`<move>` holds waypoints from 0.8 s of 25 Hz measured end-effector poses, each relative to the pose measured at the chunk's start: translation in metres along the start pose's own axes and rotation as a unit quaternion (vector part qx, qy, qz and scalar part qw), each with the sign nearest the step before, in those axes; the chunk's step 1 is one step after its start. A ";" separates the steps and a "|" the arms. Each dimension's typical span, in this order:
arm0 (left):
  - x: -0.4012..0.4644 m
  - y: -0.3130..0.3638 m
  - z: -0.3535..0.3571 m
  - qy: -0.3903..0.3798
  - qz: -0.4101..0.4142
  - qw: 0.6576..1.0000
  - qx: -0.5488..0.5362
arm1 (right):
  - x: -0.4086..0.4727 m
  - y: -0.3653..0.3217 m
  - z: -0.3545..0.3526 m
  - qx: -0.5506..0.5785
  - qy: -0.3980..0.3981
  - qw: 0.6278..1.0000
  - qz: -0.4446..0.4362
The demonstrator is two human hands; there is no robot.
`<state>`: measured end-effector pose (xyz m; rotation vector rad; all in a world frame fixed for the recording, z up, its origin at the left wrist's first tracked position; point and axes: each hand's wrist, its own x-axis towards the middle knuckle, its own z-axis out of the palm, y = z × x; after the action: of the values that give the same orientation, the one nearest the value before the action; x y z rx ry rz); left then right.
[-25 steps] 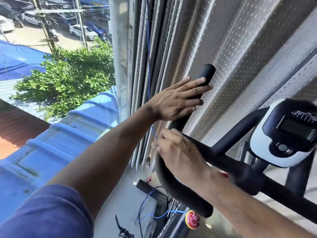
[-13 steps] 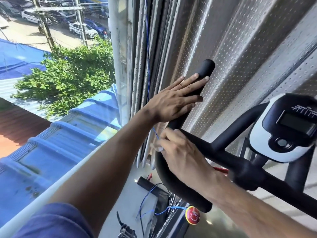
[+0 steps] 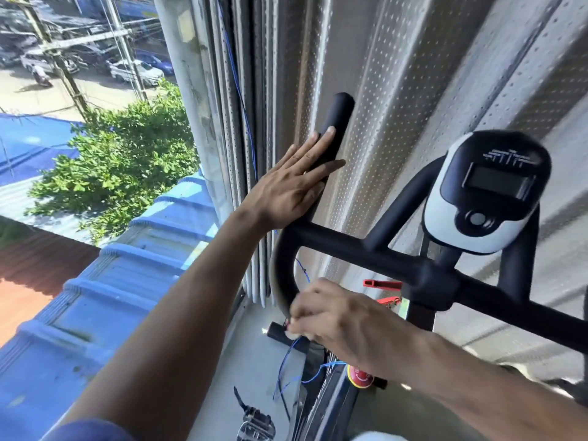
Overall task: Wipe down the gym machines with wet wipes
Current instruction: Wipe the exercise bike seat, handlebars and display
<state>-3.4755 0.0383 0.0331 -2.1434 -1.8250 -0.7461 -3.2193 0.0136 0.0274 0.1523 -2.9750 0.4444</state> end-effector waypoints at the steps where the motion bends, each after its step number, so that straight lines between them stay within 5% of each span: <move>1: -0.001 0.002 0.000 -0.007 -0.004 1.000 0.005 | 0.012 -0.002 0.007 0.013 0.021 1.000 0.013; 7: -0.023 0.026 0.015 -0.003 -0.075 0.997 -0.020 | -0.063 -0.003 0.000 0.077 0.127 0.986 0.075; 10: -0.043 0.055 0.025 -0.002 -0.127 0.988 -0.084 | -0.087 -0.013 0.017 0.164 0.249 0.940 0.168; 14: -0.059 0.066 0.028 0.014 -0.168 0.982 -0.086 | -0.081 -0.046 0.062 0.421 0.400 0.745 0.328; 20: -0.082 0.076 0.030 0.014 -0.165 0.985 -0.057 | -0.081 -0.059 0.055 0.717 0.408 0.437 0.359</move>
<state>-3.4033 -0.0325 -0.0232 -1.9036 -2.2009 -0.9675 -3.1384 -0.0526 -0.0193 -0.8991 -0.8231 2.1182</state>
